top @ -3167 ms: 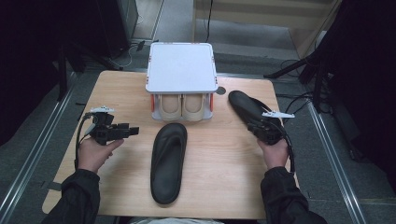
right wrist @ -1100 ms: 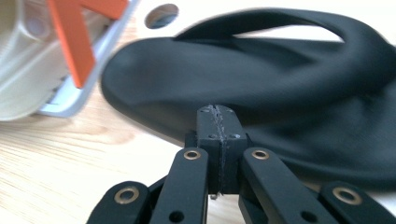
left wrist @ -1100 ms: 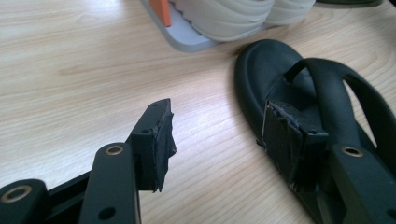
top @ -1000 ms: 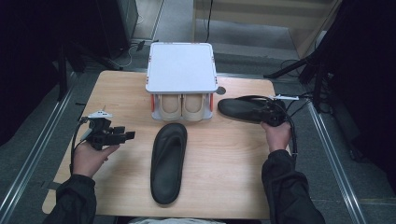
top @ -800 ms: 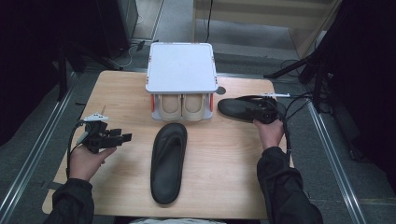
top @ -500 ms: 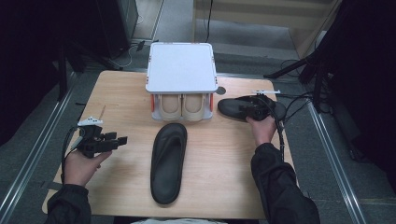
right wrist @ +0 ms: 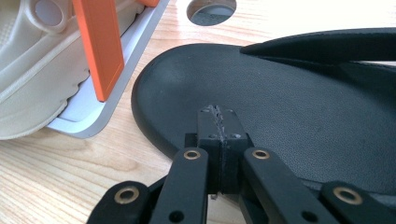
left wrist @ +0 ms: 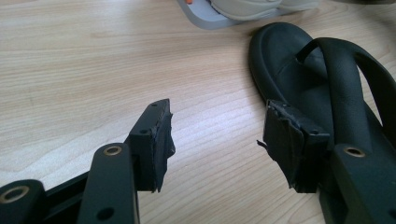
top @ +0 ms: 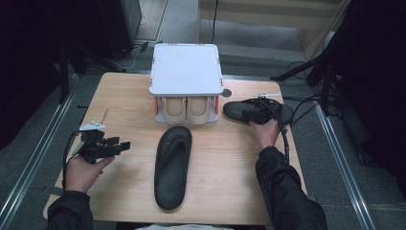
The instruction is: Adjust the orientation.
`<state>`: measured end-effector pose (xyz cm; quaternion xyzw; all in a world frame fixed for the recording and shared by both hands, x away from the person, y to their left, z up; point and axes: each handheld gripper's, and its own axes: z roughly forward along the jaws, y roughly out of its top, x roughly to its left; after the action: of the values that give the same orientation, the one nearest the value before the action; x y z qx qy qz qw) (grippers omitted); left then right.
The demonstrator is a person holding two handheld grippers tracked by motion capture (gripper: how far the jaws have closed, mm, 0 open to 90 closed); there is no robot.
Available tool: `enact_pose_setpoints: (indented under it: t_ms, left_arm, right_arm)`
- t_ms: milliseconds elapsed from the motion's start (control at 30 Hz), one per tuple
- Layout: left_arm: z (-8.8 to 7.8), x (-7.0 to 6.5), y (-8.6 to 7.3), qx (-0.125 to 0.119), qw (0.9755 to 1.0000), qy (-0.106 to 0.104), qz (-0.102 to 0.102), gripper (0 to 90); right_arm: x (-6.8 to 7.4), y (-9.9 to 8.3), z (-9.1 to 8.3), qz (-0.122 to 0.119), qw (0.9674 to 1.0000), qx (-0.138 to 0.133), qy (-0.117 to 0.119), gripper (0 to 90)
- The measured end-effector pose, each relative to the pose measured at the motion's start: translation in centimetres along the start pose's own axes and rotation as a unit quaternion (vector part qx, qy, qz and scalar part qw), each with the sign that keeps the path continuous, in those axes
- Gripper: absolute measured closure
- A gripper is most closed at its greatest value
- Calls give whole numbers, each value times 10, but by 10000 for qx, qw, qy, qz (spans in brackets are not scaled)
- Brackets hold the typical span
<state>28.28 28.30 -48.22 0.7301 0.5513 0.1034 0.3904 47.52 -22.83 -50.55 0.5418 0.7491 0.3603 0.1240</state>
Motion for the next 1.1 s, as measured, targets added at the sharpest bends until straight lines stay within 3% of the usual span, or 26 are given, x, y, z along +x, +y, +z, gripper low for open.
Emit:
enact_pose_setpoints:
  t_ms: [1100]
  left_arm:
    - [28,-11,28,53,9990,-299,323,425]
  right_arm:
    - [-7,-24,-27,35,9998,146,103,900]
